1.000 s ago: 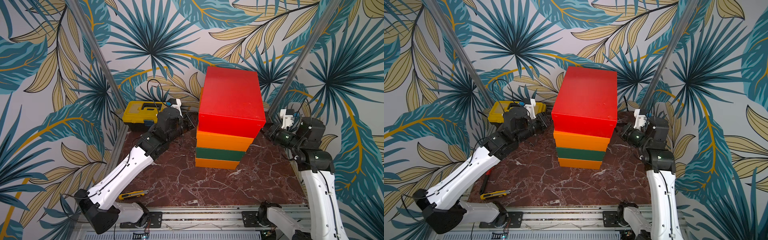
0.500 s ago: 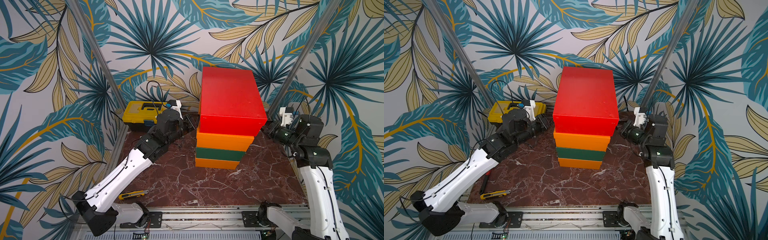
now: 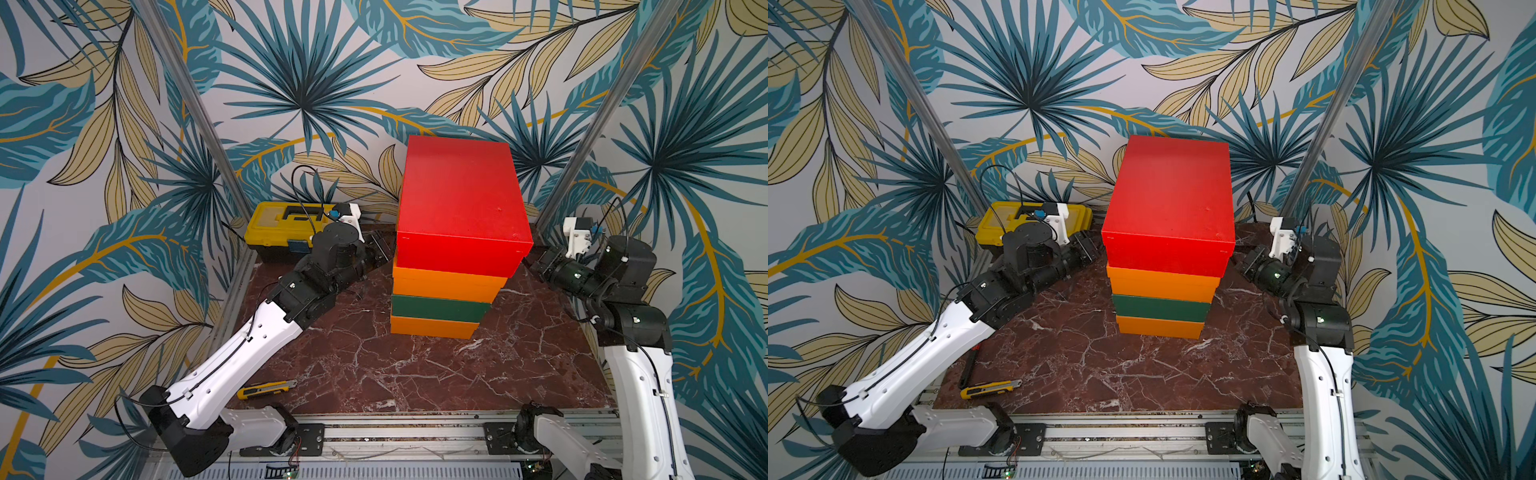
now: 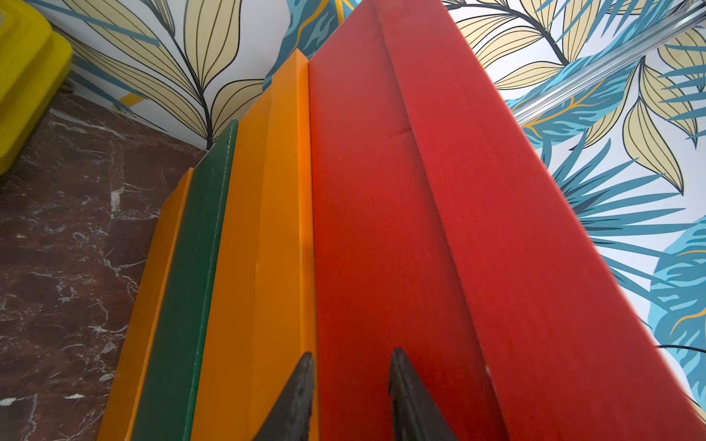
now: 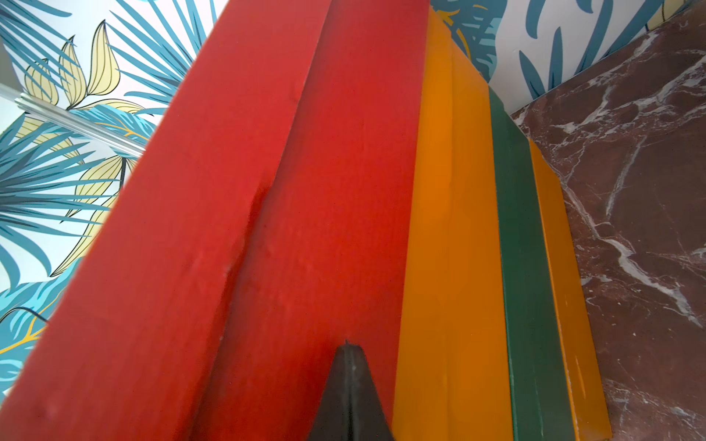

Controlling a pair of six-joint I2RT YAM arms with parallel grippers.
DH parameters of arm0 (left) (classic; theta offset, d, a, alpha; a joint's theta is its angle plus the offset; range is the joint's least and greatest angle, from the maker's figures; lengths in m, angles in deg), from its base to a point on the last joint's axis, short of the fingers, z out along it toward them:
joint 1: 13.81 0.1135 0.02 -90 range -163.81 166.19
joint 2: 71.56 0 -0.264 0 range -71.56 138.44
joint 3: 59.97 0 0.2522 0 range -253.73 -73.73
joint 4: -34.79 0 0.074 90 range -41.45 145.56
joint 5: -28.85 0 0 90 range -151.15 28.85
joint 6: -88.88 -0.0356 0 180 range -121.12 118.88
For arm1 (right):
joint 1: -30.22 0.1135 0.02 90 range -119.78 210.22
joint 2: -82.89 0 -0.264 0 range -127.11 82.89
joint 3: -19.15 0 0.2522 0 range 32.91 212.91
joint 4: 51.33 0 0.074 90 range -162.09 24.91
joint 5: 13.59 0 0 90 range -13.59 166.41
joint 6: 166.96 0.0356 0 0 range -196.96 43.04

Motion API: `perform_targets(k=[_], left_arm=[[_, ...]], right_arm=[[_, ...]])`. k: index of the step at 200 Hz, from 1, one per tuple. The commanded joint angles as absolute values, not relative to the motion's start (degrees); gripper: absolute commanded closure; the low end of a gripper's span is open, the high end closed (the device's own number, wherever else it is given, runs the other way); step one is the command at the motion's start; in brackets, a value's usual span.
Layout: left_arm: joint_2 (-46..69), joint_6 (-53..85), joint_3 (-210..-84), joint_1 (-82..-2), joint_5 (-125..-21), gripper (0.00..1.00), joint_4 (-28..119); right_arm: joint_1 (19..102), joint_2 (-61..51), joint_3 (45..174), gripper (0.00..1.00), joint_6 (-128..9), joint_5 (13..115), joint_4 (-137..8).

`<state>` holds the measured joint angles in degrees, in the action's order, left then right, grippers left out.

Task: Stack the shoeboxes
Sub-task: Adjust the shoebox.

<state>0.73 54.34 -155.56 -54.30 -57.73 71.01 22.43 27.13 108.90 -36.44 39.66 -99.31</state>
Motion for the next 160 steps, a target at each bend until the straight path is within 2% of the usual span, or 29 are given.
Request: perform_targets(k=[1, 160], left_arm=[[-1.1, 53.2, -154.0, -55.3, -58.2, 0.65, 70.8], [1.1, 51.6, -155.7, -54.9, -56.3, 0.64, 71.3]], right_arm=[[23.4, 27.5, 107.9, 0.96, -36.3, 37.0, -98.6], [23.5, 23.7, 109.0, 0.95, -36.1, 37.2, -96.6]])
